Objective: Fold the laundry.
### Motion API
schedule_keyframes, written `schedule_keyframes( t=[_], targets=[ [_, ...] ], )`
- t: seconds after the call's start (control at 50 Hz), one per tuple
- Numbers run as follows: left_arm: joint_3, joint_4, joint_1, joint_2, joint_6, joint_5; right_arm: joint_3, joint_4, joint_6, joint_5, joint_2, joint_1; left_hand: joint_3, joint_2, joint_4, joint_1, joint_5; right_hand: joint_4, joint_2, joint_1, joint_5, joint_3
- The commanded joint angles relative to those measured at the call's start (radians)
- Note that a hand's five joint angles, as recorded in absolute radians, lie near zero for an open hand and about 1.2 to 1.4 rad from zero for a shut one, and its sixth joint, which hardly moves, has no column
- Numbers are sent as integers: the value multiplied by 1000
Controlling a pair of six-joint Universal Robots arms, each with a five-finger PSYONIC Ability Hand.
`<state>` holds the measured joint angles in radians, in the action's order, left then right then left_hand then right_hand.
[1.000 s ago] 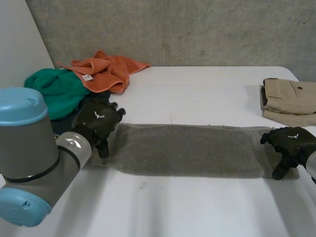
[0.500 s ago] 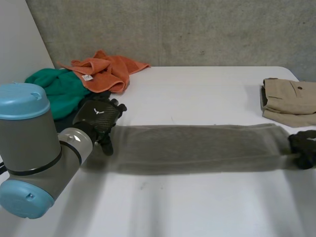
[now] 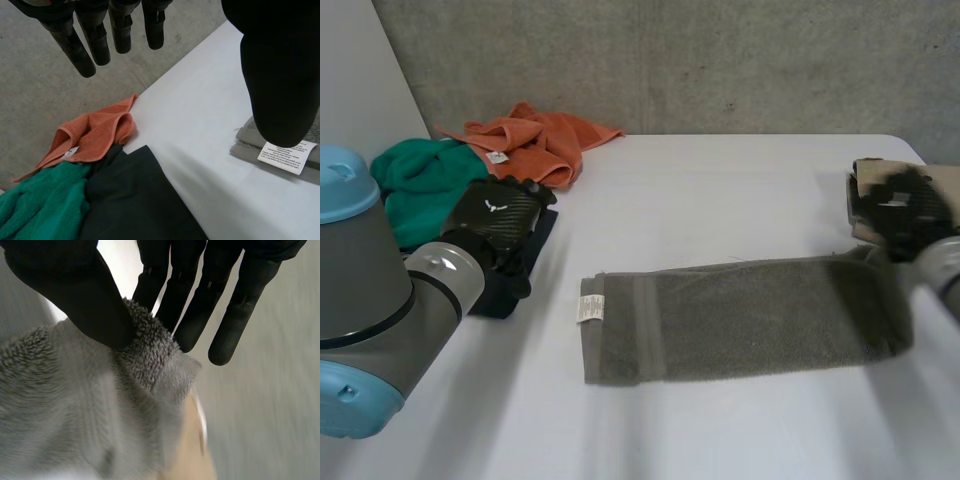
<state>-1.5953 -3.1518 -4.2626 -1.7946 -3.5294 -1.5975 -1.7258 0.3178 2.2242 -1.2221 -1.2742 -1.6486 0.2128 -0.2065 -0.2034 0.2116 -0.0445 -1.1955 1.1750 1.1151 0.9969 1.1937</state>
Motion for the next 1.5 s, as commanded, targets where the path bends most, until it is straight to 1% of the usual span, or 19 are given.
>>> schedule_keyframes(
  t=[0.02, 0.1, 0.2, 0.26, 0.3, 0.44, 0.56, 0.7, 0.74, 0.76, 0.78, 0.9, 1.0, 1.14, 1.22, 1.28, 1.34, 1.36, 1.5],
  targets=[
    [-20, 1, 18, 29, 9, -27, -182, 173, 49, 243, -57, -319, -38, 32, 29, -37, 45, -201, 221, 281, 225, 203],
    [-38, -4, 26, 29, 10, -39, -254, 236, 39, 314, -31, -431, -38, 32, 29, -37, 45, -201, 221, 281, 225, 203],
    [-43, -5, 37, 20, 4, -39, -259, 256, 0, 296, 35, -499, -38, 32, 29, -37, 45, -201, 221, 281, 225, 203],
    [-35, -5, 47, 1, 4, -41, -248, 244, 3, 233, 55, -502, -38, 32, 29, -37, 45, 648, -628, -568, -624, -647],
    [-26, -5, 56, -12, 4, -42, -238, 241, 35, 146, 50, -501, -38, 32, 29, -37, 45, 1021, -1001, -941, -997, -1019],
    [17, -5, 113, -54, 4, -48, -241, 151, 447, -132, -112, -383, -38, 32, 29, -37, 45, 1021, -1001, -941, -997, -1019],
    [55, -7, 202, -88, 1, -78, -239, -110, 667, -136, -136, -254, -38, 32, 29, -37, 45, 1021, -1001, -941, -997, -1019],
    [90, -1, 264, -106, 1, -131, -241, -184, 502, -82, 27, -160, -38, 32, 29, -37, 45, 922, -902, -842, -898, -920],
    [89, -1, 267, -108, 1, -136, -235, -155, 457, -89, 52, -142, -38, 32, 29, -37, 45, 548, -527, -467, -523, -546],
    [84, 1, 267, -109, 0, -139, -227, -110, 433, -112, 59, -126, -38, 32, 29, -37, 45, 22, -2, 58, 2, -20],
    [83, 1, 267, -109, 0, -139, -229, -85, 428, -134, 58, -120, -38, 32, 29, -37, 45, -199, 219, 279, 223, 200],
    [60, 6, 227, -83, -13, -141, -236, 72, 382, -266, -106, -203, -38, 32, 29, -37, 45, -201, 221, 281, 225, 203],
    [49, 6, 195, -31, -5, -139, -196, 109, 364, -208, -169, -351, -38, 32, 29, -37, 45, -201, 221, 281, 225, 203],
    [0, 16, 149, 33, 16, -141, -163, 106, 254, -56, -25, -618, -38, 32, 29, -37, 45, -201, 221, 281, 225, 203],
    [-35, 16, 130, 58, 27, -137, -155, 64, 149, -51, 61, -657, -38, 32, 29, -37, 45, -201, 221, 281, 225, 203],
    [-49, 12, 126, 63, 29, -139, -156, 27, 130, -80, 72, -662, -38, 32, 29, -37, 45, 1, 19, 79, 23, 0],
    [-43, 10, 125, 60, 29, -137, -160, 30, 205, -96, 29, -637, -38, 32, 29, -37, 45, 631, -611, -551, -607, -629],
    [-34, 9, 127, 60, 29, -134, -153, 37, 268, -100, -14, -604, -38, 32, 29, -37, 45, 1008, -988, -928, -984, -1006],
    [80, 1, 179, 12, 43, -139, -80, -40, 596, -161, -131, -472, -38, 32, 29, -37, 45, 1021, -1001, -941, -997, -1019]
  ],
)
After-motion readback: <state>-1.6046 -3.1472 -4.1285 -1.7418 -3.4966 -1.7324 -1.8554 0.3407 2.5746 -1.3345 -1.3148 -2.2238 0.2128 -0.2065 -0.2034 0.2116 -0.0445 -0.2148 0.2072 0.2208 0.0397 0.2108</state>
